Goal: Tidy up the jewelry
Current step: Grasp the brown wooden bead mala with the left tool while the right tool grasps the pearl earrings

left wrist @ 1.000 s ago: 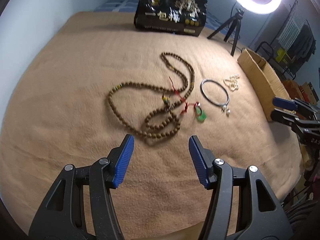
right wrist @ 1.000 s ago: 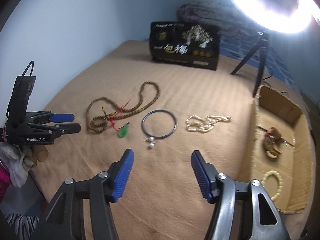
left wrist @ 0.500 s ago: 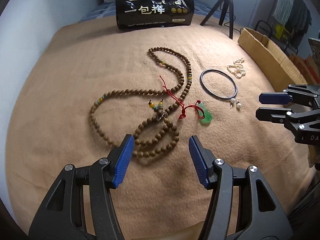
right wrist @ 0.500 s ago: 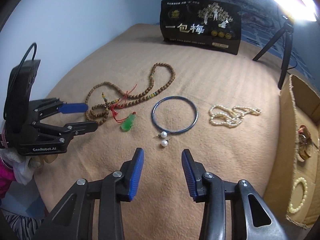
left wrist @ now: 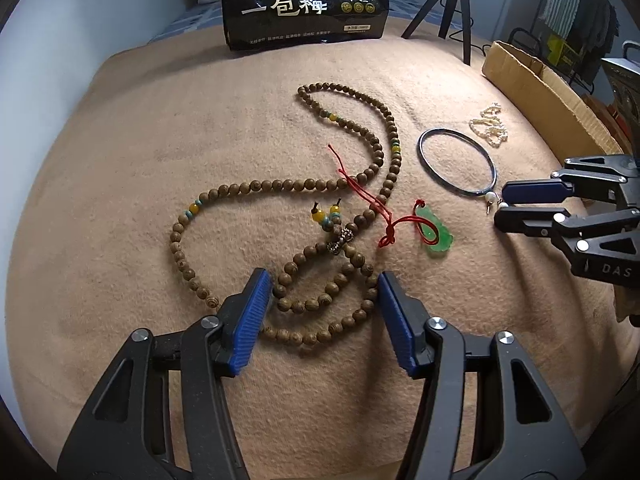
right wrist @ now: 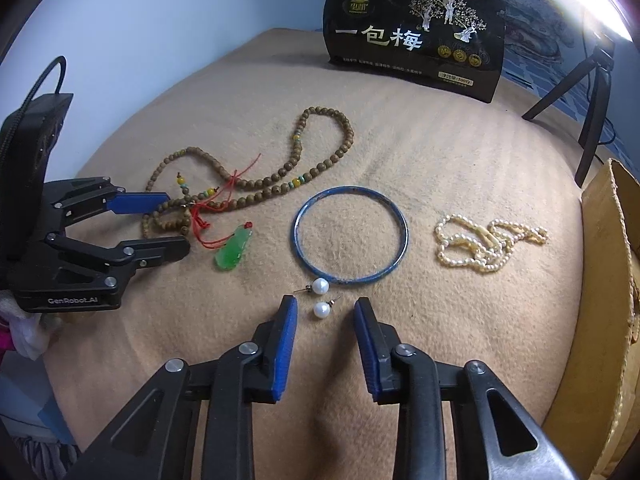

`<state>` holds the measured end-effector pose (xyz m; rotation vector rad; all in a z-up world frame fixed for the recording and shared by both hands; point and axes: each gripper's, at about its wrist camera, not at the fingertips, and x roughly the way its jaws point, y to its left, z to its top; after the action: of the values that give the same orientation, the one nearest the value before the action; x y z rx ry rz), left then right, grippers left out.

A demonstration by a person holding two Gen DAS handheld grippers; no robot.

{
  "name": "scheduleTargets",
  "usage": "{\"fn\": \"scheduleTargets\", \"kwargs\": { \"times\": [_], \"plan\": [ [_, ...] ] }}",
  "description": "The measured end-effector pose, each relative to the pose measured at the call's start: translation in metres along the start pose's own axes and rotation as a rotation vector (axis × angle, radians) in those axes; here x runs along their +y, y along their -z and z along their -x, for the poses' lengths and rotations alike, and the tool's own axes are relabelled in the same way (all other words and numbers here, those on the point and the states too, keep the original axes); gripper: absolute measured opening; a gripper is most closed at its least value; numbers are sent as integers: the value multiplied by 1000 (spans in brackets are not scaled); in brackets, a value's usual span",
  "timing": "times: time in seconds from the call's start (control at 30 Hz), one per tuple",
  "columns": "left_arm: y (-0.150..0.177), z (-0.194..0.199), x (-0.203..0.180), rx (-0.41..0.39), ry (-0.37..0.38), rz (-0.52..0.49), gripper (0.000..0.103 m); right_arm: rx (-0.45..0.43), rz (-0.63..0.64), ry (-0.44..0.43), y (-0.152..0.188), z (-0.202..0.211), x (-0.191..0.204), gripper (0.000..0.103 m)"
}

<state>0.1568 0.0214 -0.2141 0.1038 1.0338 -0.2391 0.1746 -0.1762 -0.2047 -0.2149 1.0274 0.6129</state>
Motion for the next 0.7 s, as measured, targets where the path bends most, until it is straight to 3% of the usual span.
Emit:
{"fn": "scheduleTargets", "kwargs": {
  "times": [0.37,0.47,0.5,0.7],
  "plan": [
    [-3,-1,10,-13,0,22,25,13,34,38,1,-2,2,8],
    [-3,-1,15,-14,13,50,18,9,17,32,1,-1,0,8],
    [-3,0,18,-15,20,64,11,8,15,33,1,0,0,8],
    [-2,7,26,-21,35,120,11,-8,-4,28,2,11,-1,7]
  ]
}}
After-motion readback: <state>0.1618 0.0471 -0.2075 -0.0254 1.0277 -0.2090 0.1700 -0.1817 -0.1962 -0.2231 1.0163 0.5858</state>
